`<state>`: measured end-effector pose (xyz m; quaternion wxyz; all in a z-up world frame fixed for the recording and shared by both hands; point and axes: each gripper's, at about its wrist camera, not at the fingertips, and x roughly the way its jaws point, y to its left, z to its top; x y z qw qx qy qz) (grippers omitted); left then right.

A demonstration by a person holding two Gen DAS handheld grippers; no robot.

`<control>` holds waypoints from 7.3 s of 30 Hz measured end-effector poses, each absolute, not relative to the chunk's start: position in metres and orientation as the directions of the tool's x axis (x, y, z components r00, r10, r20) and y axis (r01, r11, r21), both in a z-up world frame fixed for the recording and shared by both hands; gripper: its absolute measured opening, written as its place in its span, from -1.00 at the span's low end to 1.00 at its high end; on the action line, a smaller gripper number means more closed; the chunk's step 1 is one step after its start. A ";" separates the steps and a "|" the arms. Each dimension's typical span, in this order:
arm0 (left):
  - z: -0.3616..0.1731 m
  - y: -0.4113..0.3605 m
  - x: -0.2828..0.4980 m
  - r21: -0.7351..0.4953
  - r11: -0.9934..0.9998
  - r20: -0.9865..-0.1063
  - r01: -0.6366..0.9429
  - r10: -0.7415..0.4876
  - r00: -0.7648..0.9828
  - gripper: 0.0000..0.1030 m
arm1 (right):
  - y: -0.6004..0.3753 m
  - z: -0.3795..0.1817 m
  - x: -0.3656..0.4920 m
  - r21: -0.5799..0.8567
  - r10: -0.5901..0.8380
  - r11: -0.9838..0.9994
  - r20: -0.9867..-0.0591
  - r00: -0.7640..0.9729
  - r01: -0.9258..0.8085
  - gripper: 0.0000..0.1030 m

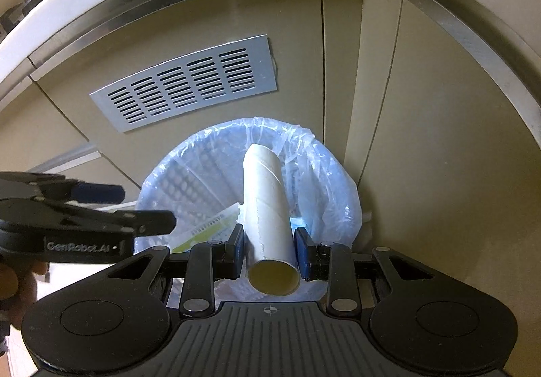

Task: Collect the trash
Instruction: 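Open the left tool to drop the medicine box while the right tool drops the tube, then raise the left tool to the crumpled white tissue while the right tool reaches the toothbrush, then close the left tool on the tissue while the right tool grasps the toothbrush handle, then carry the tissue and toothbrush down over the trash bin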

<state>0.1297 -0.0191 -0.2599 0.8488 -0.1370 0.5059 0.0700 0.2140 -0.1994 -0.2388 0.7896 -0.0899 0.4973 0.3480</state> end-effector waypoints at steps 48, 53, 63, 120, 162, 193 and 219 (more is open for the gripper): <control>-0.170 -0.015 0.105 -0.216 0.945 -0.801 -0.244 -0.029 0.598 0.38 | -0.204 -0.168 0.196 0.233 0.502 0.769 -0.797 0.337 -0.595 0.13; -0.126 -0.019 0.109 -0.226 0.954 -0.746 -0.198 -0.038 0.665 0.38 | -0.213 -0.122 0.193 0.230 0.526 0.782 -0.742 0.416 -0.579 0.13; -0.053 -0.008 0.138 -0.201 0.973 -0.626 -0.113 -0.039 0.779 0.39 | -0.228 -0.058 0.210 0.220 0.488 0.855 -0.648 0.585 -0.469 0.13; -0.077 0.078 0.506 0.116 0.988 -0.626 -0.106 0.155 0.764 -0.43 | -0.233 -0.079 0.542 0.284 0.386 0.922 -0.633 0.671 -0.263 0.13; -0.037 0.056 0.449 -0.076 0.990 -0.608 -0.122 0.050 0.792 -0.55 | -0.182 -0.107 0.601 0.147 0.302 0.951 -0.639 0.707 -0.273 0.07; -0.041 -0.015 0.375 -0.167 0.978 -0.637 -0.125 -0.010 0.771 -0.56 | -0.263 -0.065 0.486 0.260 0.443 0.894 -0.631 0.637 -0.364 -0.60; -0.034 -0.019 0.199 -0.199 0.979 -0.629 -0.045 -0.092 0.772 -0.55 | -0.238 -0.027 0.256 0.335 0.531 0.846 -0.606 0.592 -0.415 -0.60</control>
